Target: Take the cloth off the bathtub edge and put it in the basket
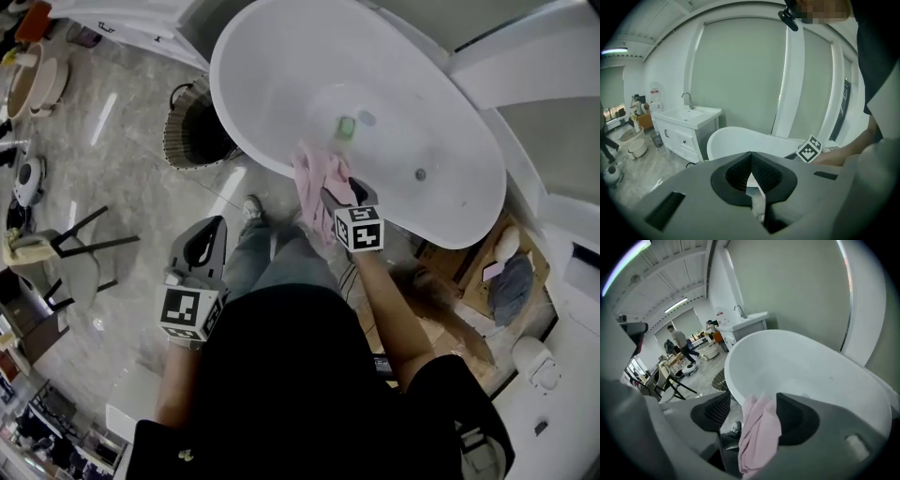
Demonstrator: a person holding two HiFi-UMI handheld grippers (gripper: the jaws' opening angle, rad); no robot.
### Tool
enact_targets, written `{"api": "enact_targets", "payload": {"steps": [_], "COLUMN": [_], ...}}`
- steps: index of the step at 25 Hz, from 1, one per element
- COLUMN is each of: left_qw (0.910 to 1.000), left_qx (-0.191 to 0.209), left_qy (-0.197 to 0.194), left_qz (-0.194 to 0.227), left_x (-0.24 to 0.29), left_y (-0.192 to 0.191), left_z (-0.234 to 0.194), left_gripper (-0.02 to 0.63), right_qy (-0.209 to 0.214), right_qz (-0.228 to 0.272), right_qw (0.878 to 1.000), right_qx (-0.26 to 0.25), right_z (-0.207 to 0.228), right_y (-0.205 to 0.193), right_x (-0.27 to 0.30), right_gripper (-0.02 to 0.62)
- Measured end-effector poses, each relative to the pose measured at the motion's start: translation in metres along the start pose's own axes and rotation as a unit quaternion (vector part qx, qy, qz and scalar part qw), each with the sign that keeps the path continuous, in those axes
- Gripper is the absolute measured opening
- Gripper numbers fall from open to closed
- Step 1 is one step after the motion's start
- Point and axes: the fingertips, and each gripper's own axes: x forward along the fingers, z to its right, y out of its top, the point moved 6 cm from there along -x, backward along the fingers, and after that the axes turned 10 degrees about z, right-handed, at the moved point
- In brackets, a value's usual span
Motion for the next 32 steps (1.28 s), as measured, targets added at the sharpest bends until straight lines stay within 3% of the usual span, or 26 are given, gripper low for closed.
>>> {"api": "enact_targets", "payload": {"steps": [8,13,18,29,32], "left_qw": [0.9991,0.9975,0.9962,0.9953,0.9954], "left_qx": [-0.004,-0.041,-0.042,-0.044,-0.043], "left_qy": [0.022,0.036,0.043,0.042,0.038], "left_qz": [-0.036,-0.044,-0.062,-0.076,-0.077], "left_x": [-0.009,-0.015,-0.023,-0.028,-0.027], "left_y": [-0.031,-0.049,-0.065,-0.076,-0.077], "left_z": [-0.019,-0.037,-0.052,-0.072,-0.075], "left_gripper": [0.006,0.006,0.006,0.006,0.006], "right_qy": [-0.026,-0.044,-0.056,-0.072,-0.065], "right_qz": [-0.069,-0.104,-0.147,-0.180,-0.191], "right_qw": [0.997,0.994,0.988,0.981,0.979], "right_qx": [0.009,0.006,0.002,-0.018,-0.025], "right_z": [0.019,0.031,0.037,0.039,0.035], "right_y": [-0.057,-0.087,-0.115,-0.137,-0.137], "right_x": [0.057,0.083,0.107,0.131,0.132], "right_gripper": [0.380,0.432,0.469,0.471,0.426]}}
